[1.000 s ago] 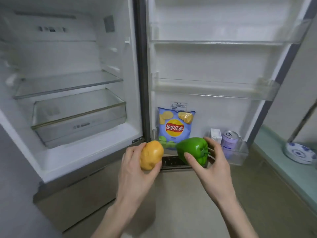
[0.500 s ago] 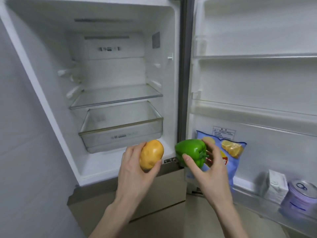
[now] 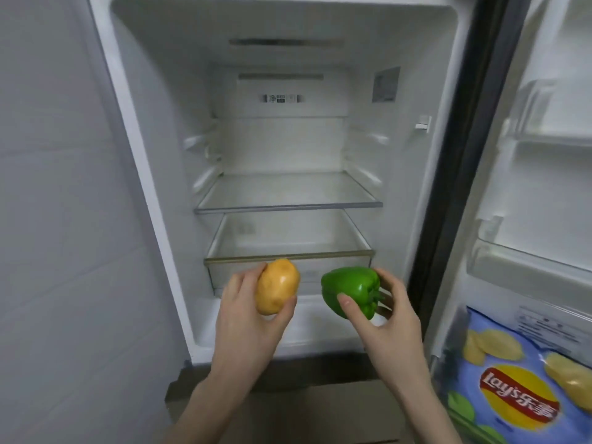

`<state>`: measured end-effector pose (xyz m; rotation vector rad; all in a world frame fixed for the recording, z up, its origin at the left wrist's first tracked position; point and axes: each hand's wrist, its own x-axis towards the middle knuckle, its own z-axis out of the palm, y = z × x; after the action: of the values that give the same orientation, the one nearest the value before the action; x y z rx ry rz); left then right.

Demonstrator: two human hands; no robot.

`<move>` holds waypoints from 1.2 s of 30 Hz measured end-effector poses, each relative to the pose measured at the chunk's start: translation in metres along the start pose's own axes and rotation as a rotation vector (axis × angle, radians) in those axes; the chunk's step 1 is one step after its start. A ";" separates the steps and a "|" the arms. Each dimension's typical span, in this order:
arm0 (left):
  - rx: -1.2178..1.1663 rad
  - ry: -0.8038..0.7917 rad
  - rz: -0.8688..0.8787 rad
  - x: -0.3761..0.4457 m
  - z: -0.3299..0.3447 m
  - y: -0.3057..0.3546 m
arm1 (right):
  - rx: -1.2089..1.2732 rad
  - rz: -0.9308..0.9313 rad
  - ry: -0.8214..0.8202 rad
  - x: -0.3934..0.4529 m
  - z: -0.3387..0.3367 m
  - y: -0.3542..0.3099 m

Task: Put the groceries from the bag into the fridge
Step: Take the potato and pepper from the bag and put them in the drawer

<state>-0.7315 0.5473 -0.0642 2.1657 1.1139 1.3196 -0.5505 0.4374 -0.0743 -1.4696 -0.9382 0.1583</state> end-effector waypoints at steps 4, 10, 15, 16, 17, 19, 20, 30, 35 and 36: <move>0.006 0.015 -0.029 0.034 0.001 -0.026 | 0.013 -0.001 -0.033 0.028 0.035 0.000; 0.030 0.009 -0.029 0.085 0.012 -0.069 | 0.007 -0.002 -0.028 0.072 0.080 0.016; 0.029 -0.008 -0.039 0.122 0.029 -0.101 | 0.045 0.030 -0.037 0.105 0.114 0.032; 0.027 -0.012 -0.042 0.128 0.033 -0.105 | 0.050 0.032 -0.031 0.110 0.120 0.037; 0.019 -0.015 -0.045 0.133 0.037 -0.109 | 0.056 0.037 -0.027 0.114 0.124 0.042; 0.002 -0.019 -0.049 0.141 0.044 -0.114 | 0.059 0.054 -0.028 0.122 0.129 0.049; 0.000 -0.023 -0.054 0.145 0.048 -0.116 | 0.053 0.061 -0.031 0.125 0.131 0.052; 0.031 -0.062 -0.064 0.178 0.085 -0.131 | -0.142 -0.014 -0.085 0.175 0.143 0.075; 0.080 -0.087 -0.073 0.199 0.091 -0.137 | -0.219 -0.058 -0.116 0.203 0.153 0.086; 0.084 -0.094 -0.084 0.203 0.092 -0.139 | -0.230 -0.058 -0.122 0.207 0.154 0.088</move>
<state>-0.6618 0.8003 -0.0841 2.1901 1.2292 1.1426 -0.4719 0.6984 -0.0874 -1.6562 -1.1265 0.1006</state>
